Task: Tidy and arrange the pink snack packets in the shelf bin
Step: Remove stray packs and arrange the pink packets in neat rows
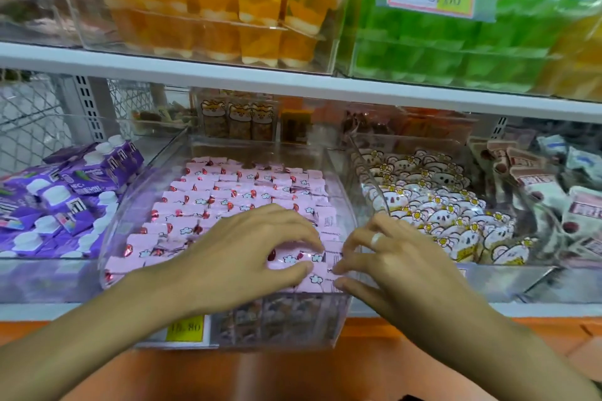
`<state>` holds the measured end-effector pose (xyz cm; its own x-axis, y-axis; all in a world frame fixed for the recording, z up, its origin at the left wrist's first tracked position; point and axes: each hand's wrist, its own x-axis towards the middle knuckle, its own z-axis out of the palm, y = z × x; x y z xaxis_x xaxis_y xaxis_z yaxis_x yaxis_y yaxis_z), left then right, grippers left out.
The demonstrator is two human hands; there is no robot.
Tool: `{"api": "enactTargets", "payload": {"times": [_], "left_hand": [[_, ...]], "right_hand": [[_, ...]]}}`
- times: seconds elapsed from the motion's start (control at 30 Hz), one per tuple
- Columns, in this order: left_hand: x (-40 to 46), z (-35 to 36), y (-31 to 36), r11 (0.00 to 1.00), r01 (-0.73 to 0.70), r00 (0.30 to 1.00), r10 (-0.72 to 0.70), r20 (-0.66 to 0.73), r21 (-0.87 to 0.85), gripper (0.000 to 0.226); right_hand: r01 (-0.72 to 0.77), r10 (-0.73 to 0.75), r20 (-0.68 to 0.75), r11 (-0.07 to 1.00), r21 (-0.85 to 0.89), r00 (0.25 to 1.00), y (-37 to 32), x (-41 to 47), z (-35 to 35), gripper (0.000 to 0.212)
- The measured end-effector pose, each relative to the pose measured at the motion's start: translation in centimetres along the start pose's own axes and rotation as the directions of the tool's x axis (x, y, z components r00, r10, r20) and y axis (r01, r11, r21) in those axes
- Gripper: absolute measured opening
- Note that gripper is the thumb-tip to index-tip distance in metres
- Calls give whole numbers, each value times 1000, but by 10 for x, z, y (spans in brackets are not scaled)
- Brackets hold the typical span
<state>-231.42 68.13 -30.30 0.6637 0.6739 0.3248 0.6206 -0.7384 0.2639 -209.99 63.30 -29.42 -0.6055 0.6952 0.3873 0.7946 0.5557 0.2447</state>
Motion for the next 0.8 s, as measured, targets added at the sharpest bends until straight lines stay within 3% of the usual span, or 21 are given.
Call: {"api": "enactTargets", "payload": {"times": [0.17,0.23,0.33,0.43,0.5,0.6,0.63,0.7,0.8], "left_hand": [[0,1,2,1000,1,997,0,75,-13,30],[-1,2,1,999,23,997,-21,80,-29,28],[-1,1,3,998,49,995,-45,85,-46,26],[-2,0,4,989,83,995,-75,68,-124,25],[-1,0,8,985,86,996,-90,-20,-151,37],[1,-5,18,990,-55,965,20,-261,-127,77],[2,-7,22,987,-128,944,91,-318,-97,78],[3,-11,25,969,-248,897,231,-377,6,61],[2,-15,22,938,-344,851,334,-406,49,38]], "right_hand": [[-4,-1,-45,993,-120,999,-11,3,7,9],[-72,62,-114,994,-85,992,-12,2,4,13],[-247,288,-234,950,190,928,-11,6,-7,10],[-244,511,-401,796,554,760,-4,7,-15,9],[-233,667,-401,653,721,628,3,8,-19,11],[-231,829,-16,175,957,560,9,10,-16,14],[-240,814,124,20,971,568,8,11,-14,14],[-241,750,284,-169,956,598,6,13,-12,17],[-248,669,381,-290,924,638,1,18,-14,21]]}}
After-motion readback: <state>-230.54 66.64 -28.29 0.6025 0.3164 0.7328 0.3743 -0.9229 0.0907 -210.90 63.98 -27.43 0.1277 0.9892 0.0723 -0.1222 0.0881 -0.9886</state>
